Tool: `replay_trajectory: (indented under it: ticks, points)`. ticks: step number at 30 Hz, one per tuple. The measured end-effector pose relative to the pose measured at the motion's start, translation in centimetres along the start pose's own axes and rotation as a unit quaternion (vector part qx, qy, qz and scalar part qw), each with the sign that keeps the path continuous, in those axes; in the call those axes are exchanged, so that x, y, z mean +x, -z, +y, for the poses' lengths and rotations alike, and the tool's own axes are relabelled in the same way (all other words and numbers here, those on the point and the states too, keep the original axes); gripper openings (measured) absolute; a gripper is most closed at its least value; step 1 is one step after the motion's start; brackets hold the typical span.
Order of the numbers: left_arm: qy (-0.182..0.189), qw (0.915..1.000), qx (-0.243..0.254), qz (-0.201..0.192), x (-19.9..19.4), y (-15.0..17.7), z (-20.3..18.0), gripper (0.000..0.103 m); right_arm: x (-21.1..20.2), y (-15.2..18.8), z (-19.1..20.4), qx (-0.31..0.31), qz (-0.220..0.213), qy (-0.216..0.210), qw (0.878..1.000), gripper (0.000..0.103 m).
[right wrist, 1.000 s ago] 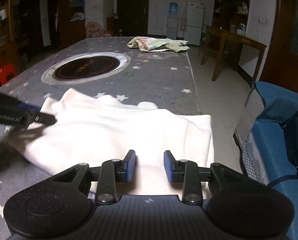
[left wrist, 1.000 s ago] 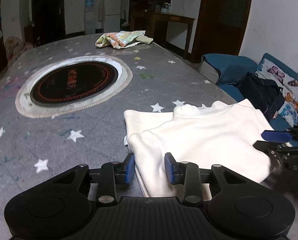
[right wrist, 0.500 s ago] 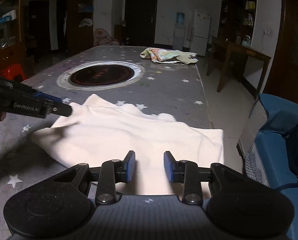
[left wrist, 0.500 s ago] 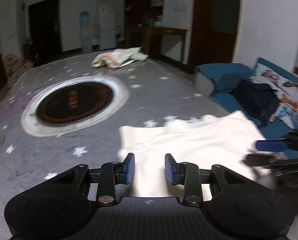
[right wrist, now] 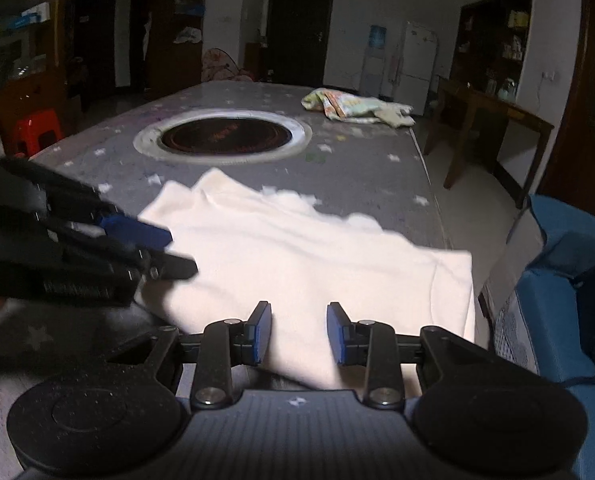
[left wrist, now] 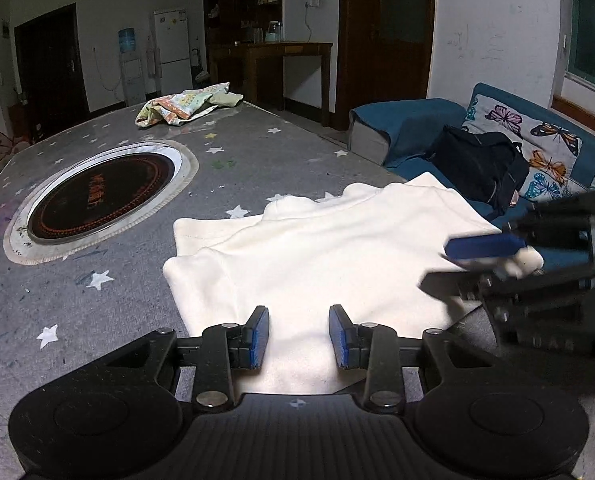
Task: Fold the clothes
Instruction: 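Press the folded sweatshirt flat with both grippers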
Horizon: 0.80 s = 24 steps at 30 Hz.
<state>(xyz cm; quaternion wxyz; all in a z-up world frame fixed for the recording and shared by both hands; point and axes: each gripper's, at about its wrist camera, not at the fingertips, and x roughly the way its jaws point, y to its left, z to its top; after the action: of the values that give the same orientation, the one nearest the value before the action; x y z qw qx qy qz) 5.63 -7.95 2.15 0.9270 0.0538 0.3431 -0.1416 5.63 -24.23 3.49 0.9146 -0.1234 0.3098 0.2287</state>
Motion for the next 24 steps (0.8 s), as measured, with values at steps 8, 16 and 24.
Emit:
replay_trajectory:
  ticks: [8, 16, 24]
  points:
    - [0.002, 1.0000, 0.000, -0.002, -0.1, 0.2, 0.1, 0.037, 3.1, -2.3, 0.0, 0.007, 0.001, -0.023, 1.000, 0.026]
    - [0.003, 1.0000, -0.005, 0.000, -0.2, 0.3, 0.3, 0.040, 3.5, -2.1, 0.2, 0.000, 0.014, -0.022, 1.000, 0.026]
    - [0.002, 0.9999, -0.010, -0.004, -0.4, 0.4, 0.4, 0.043, 0.4, -0.5, 0.6, 0.010, 0.017, -0.025, 1.000, 0.026]
